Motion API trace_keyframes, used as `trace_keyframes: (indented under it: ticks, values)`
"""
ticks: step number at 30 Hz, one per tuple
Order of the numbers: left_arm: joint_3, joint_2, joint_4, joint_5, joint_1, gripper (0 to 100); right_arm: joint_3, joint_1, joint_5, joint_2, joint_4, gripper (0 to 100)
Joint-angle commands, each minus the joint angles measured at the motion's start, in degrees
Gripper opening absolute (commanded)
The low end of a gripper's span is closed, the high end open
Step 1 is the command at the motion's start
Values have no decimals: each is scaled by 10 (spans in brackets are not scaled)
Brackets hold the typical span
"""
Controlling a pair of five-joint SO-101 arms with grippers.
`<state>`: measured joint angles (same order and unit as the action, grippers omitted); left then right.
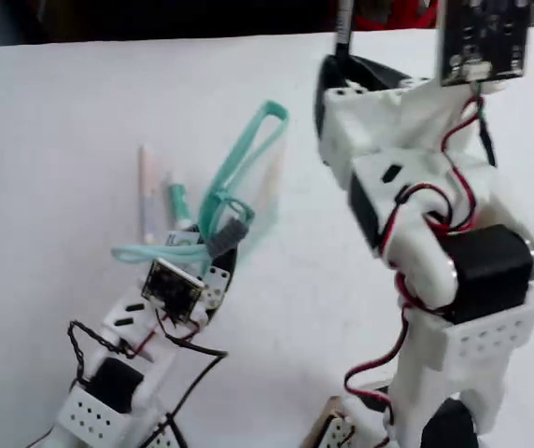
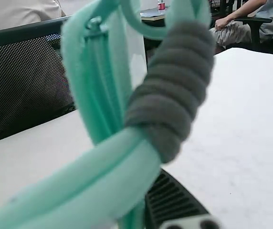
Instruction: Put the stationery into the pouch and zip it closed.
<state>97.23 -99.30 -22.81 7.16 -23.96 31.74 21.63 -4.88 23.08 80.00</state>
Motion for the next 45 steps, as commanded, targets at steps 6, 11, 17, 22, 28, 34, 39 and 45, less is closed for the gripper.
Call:
trace_keyframes:
  ticks: [6, 11, 17, 22, 28, 34, 39, 45]
  values:
    - [1, 6, -6, 0, 2, 42, -267, 34, -10, 42, -284, 18]
    - [1, 6, -6, 0, 5, 42, -417, 36, -10, 123, -387, 18]
    - [1, 6, -4, 0, 3, 42, -541, 63, -8, 204, -501, 17]
    - [1, 6, -4, 0, 3, 42, -535, 65, -7, 227, -534, 17]
    - [1, 6, -4, 0, 6, 42, -527, 50, -6, 167, -540, 17]
    - [1, 5, -4, 0, 7, 42, -509, 34, -5, 119, -613, 17]
    - [1, 5, -3, 0, 7, 42, -509, 32, -5, 93, -622, 17]
    - [1, 4, -3, 0, 7, 42, -513, 21, -5, 87, -618, 17]
